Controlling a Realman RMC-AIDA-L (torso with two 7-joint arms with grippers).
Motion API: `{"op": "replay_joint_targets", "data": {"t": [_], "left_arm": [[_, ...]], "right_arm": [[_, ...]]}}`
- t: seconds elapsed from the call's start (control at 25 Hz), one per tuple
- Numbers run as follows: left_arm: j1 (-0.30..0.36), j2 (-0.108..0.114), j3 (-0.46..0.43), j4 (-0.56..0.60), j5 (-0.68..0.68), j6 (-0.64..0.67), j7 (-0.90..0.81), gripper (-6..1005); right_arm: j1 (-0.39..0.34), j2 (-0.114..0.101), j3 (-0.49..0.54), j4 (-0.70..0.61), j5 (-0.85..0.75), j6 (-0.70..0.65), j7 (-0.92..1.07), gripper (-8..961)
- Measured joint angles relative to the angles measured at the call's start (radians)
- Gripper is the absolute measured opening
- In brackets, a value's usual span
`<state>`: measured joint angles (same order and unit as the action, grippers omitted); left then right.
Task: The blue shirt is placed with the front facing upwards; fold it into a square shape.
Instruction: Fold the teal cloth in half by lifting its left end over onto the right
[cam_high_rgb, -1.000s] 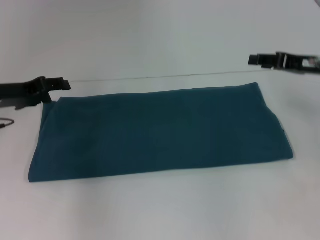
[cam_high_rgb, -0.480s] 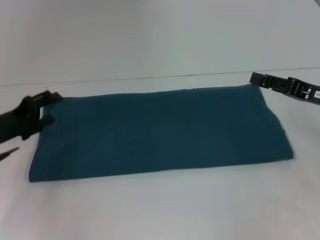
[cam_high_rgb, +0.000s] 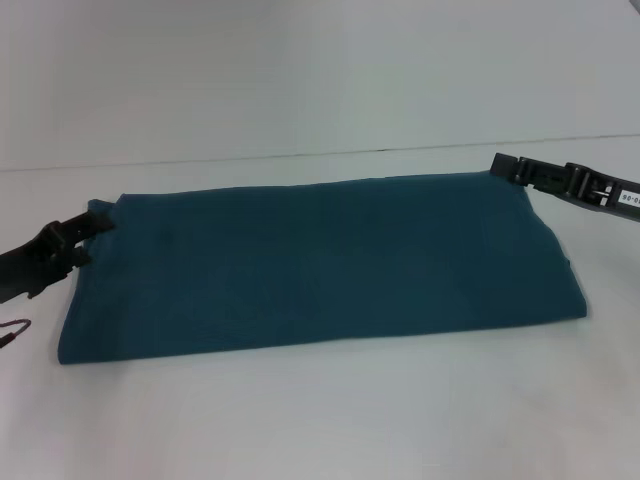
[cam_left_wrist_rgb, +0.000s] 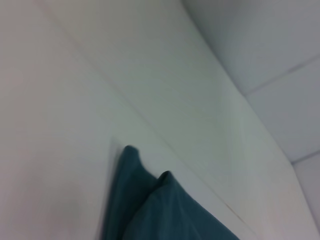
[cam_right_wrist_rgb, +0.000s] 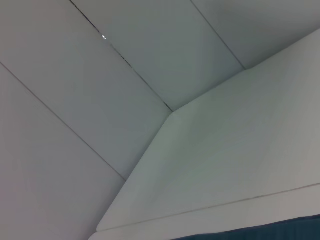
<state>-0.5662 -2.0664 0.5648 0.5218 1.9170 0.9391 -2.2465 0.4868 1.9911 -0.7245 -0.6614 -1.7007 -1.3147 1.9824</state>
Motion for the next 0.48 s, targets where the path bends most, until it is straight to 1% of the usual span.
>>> {"op": "replay_joint_targets", "data": {"t": [0.08, 0.2, 0.36, 0.48], "left_arm": [[0.001, -0.005, 0.000, 0.000, -0.005, -0.006, 0.094, 720], [-0.001, -0.008, 0.006, -0.004, -0.004, -0.026, 0.160, 720], [-0.001, -0.009, 0.012, -0.006, -0.001, -0.045, 0.174, 720], [-0.001, -0.008, 0.012, -0.010, 0.012, -0.066, 0.146, 720]], "right_arm": [[-0.001, 0.002, -0.004, 0.000, 0.000, 0.000, 0.000, 563], [-0.005, 0.003, -0.005, 0.001, 0.000, -0.001, 0.000, 563], [-0.008, 0.003, -0.001, 0.002, 0.000, -0.007, -0.001, 563], [-0.011, 0.003, 0.000, 0.002, 0.000, -0.008, 0.001, 563]]}}
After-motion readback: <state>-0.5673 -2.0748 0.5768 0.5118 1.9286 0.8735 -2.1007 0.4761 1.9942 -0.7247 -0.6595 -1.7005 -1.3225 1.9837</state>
